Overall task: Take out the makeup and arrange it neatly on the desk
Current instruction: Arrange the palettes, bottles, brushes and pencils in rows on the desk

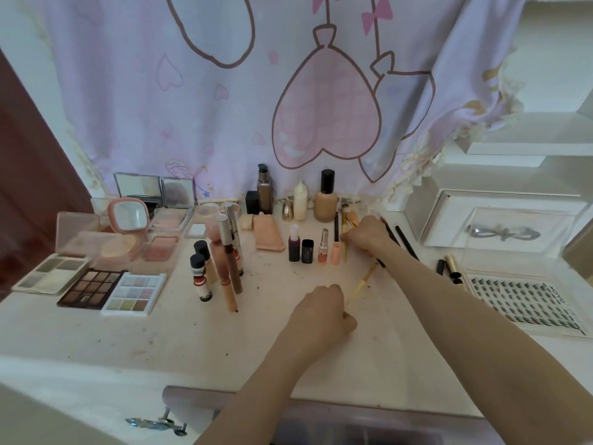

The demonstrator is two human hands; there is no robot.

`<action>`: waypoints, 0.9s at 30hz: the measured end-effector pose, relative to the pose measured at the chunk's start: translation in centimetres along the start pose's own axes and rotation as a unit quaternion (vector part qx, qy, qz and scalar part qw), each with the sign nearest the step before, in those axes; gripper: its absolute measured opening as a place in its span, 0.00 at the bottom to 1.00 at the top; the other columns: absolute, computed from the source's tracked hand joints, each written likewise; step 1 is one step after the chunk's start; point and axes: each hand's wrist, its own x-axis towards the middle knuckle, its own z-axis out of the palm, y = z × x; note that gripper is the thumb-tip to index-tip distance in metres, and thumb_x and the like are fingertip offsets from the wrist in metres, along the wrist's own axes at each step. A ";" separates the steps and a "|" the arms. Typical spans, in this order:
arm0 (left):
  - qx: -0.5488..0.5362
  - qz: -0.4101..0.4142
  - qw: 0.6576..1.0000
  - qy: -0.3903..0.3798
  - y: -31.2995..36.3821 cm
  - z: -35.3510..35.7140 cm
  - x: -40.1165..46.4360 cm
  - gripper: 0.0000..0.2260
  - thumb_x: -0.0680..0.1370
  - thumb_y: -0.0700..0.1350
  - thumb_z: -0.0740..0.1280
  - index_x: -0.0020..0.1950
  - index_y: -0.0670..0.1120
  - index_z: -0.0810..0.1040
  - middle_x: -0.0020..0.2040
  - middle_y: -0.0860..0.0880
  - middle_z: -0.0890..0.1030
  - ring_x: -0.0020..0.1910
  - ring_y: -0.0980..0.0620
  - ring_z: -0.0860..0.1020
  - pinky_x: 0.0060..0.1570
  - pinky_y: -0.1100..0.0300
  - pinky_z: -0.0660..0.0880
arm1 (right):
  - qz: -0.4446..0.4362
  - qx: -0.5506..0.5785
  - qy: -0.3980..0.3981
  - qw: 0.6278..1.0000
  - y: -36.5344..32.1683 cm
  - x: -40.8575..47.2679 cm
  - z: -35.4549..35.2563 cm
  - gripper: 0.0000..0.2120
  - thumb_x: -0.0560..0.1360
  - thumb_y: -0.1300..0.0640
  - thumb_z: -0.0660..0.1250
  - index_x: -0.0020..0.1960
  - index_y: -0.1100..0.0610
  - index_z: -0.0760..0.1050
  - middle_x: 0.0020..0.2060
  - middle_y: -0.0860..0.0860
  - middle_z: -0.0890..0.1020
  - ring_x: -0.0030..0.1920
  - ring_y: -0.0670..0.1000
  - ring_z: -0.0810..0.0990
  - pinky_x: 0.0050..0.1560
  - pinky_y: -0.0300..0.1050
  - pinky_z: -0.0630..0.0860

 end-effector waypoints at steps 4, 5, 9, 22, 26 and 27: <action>-0.058 -0.003 0.998 -0.024 -1.1 -0.6 -0.5 0.05 0.74 0.44 0.62 0.46 0.44 0.67 0.41 0.49 0.71 0.35 0.52 0.68 0.29 0.63 0.64 | 0.003 -0.044 -0.012 0.999 -0.4 0.1 0.0 0.09 0.70 0.61 0.63 0.35 0.57 0.64 0.33 0.54 0.72 0.34 0.53 0.73 0.27 0.42 0.68; -0.070 -0.001 0.997 -0.028 -1.2 -0.6 -0.5 0.05 0.74 0.44 0.62 0.46 0.44 0.67 0.43 0.48 0.72 0.36 0.51 0.69 0.29 0.62 0.65 | 0.001 -0.059 -0.014 0.998 -0.4 0.0 -0.1 0.09 0.70 0.61 0.63 0.35 0.57 0.64 0.33 0.54 0.72 0.33 0.52 0.72 0.27 0.42 0.67; -0.117 0.017 0.993 -0.010 -1.8 -0.3 -0.9 0.04 0.74 0.44 0.62 0.43 0.47 0.66 0.38 0.52 0.70 0.33 0.55 0.67 0.31 0.63 0.65 | -0.014 -0.092 -0.009 0.996 -0.1 -1.0 -1.8 0.14 0.70 0.59 0.67 0.33 0.57 0.62 0.29 0.52 0.69 0.28 0.49 0.68 0.26 0.40 0.63; -0.365 0.070 0.921 0.121 0.2 -2.9 -2.1 0.10 0.80 0.41 0.57 0.47 0.53 0.74 0.38 0.52 0.75 0.32 0.60 0.72 0.31 0.72 0.69 | -0.156 0.278 -0.094 0.943 3.1 -14.1 -5.1 0.05 0.75 0.65 0.63 0.40 0.60 0.70 0.27 0.51 0.69 0.23 0.44 0.63 0.23 0.35 0.63; -0.408 0.113 0.893 0.155 0.2 -4.5 -3.0 0.09 0.79 0.41 0.61 0.48 0.53 0.79 0.35 0.55 0.77 0.30 0.65 0.74 0.32 0.74 0.70 | -0.217 0.206 -0.117 0.947 2.9 -15.7 -4.2 0.05 0.75 0.63 0.64 0.40 0.58 0.71 0.30 0.53 0.71 0.25 0.45 0.63 0.25 0.36 0.64; -0.407 0.116 0.892 0.159 0.0 -4.7 -3.2 0.09 0.79 0.41 0.61 0.49 0.52 0.80 0.34 0.56 0.77 0.30 0.65 0.74 0.33 0.74 0.70 | -0.223 0.209 -0.121 0.944 3.0 -15.9 -4.0 0.05 0.75 0.63 0.64 0.40 0.58 0.72 0.29 0.51 0.71 0.25 0.45 0.63 0.25 0.36 0.64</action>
